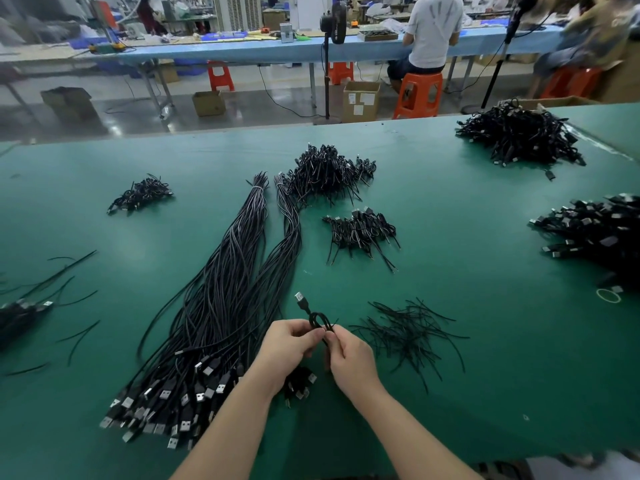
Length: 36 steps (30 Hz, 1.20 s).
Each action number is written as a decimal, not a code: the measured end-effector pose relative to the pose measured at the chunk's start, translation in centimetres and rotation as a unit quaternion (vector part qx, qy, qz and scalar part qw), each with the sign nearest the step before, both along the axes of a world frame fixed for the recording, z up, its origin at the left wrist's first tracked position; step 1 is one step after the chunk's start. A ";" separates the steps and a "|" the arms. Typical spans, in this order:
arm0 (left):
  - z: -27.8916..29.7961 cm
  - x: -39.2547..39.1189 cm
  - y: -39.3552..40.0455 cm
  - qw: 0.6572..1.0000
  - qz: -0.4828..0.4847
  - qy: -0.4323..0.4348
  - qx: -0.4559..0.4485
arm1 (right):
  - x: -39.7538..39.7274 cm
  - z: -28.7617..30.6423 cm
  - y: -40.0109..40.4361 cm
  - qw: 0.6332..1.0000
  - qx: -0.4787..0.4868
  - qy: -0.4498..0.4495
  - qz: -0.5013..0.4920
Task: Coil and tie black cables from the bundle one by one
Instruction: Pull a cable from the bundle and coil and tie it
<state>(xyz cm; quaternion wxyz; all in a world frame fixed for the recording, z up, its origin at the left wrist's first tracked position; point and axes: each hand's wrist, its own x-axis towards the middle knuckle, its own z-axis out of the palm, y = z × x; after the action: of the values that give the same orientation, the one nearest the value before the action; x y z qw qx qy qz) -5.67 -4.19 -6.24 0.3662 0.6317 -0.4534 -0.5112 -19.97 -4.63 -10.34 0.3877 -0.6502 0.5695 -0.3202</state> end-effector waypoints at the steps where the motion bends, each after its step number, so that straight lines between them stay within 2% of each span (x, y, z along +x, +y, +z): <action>1: 0.1 -0.2 0.1 1.000 0.011 0.001 0.003 | 0.0 -0.1 0.0 1.000 -0.001 -0.005 -0.003; 7: 0.7 -1.4 0.5 0.998 0.043 0.021 0.034 | 0.2 0.2 0.1 0.999 -0.014 -0.019 -0.036; 12: 0.5 -2.1 0.8 0.992 0.115 -0.029 0.047 | 0.2 0.5 0.1 0.999 0.000 -0.009 -0.045; 16: 0.6 -2.2 1.5 0.990 0.138 -0.030 0.031 | 0.3 0.6 -0.2 0.999 0.018 0.022 -0.031; 18: 0.4 -2.4 2.3 0.989 0.120 -0.085 0.011 | 0.2 0.6 -0.4 0.999 0.029 0.028 -0.017; 19: 0.1 -2.3 2.7 0.981 0.106 -0.162 -0.027 | 0.1 0.6 -0.5 0.999 0.037 0.026 -0.009; 20: 0.1 -2.2 3.1 0.952 0.085 -0.277 -0.097 | 0.1 0.6 -0.6 0.999 0.046 0.017 -0.001; 21: -0.3 -2.0 3.4 0.898 0.054 -0.393 -0.189 | 0.0 0.6 -0.7 0.998 0.056 0.007 0.005; 22: -0.7 -1.7 3.5 0.829 0.029 -0.481 -0.283 | 0.0 0.6 -0.7 0.998 0.062 0.000 0.011; 23: -0.9 -1.3 3.4 0.775 0.004 -0.529 -0.344 | 0.0 0.6 -0.8 0.998 0.064 -0.005 0.017; 25: -0.9 -0.3 2.6 0.729 -0.047 -0.570 -0.377 | -0.1 0.5 -0.9 0.997 0.070 -0.015 0.027; 29: -0.7 0.9 1.2 0.679 -0.125 -0.611 -0.389 | -0.4 0.4 -1.0 0.994 0.091 -0.035 0.050; 32: -0.1 1.1 0.5 0.670 -0.138 -0.606 -0.406 | -0.5 0.5 -1.0 0.993 0.089 -0.037 0.066; 34: 0.4 1.0 0.3 0.676 -0.138 -0.599 -0.406 | -0.6 0.4 -1.0 0.992 0.088 -0.045 0.078; 36: 0.9 0.5 0.2 0.702 -0.132 -0.589 -0.378 | -0.7 0.4 -0.9 0.991 0.088 -0.046 0.086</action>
<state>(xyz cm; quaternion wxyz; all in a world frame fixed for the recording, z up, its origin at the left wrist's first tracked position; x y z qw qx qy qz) -5.14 -4.00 -5.33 0.1612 0.5458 -0.8109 0.1363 -20.66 -5.56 -9.95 0.4950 -0.6452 0.5189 -0.2637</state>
